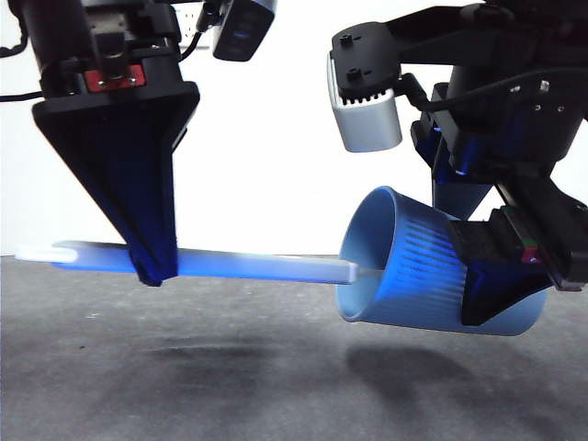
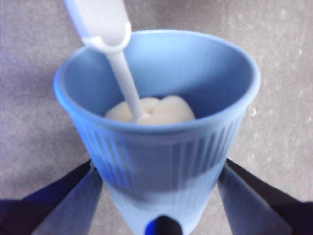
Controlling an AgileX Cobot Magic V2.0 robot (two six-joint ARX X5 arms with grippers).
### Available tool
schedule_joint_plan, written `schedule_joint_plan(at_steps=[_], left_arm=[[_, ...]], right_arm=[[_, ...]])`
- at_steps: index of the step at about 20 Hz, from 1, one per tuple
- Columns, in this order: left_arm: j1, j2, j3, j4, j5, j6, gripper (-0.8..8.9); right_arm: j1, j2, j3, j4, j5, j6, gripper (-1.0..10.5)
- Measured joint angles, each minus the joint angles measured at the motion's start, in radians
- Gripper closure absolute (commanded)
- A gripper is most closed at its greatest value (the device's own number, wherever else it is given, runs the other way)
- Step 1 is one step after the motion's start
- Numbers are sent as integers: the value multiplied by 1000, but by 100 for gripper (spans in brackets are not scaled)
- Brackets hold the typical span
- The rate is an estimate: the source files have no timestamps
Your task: Pick up the cup brush,pick up the cup,insert the brush into the cup,clean the cup,put the cup brush back,put the cup back to the fixed position on the table
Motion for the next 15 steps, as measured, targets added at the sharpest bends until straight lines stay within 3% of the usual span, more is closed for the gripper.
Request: schedule_joint_plan(at_steps=[3, 6, 15], left_arm=[[18, -30, 0, -80, -73, 3, 822], [52, -85, 0, -134, -79, 12, 822], [239, -291, 0, -258, -116, 0, 822]], right_arm=[[0, 0, 0, 2, 0, 7, 964], [-1, 0, 0, 2, 3, 36, 964], [-2, 0, 1, -4, 61, 185, 964]])
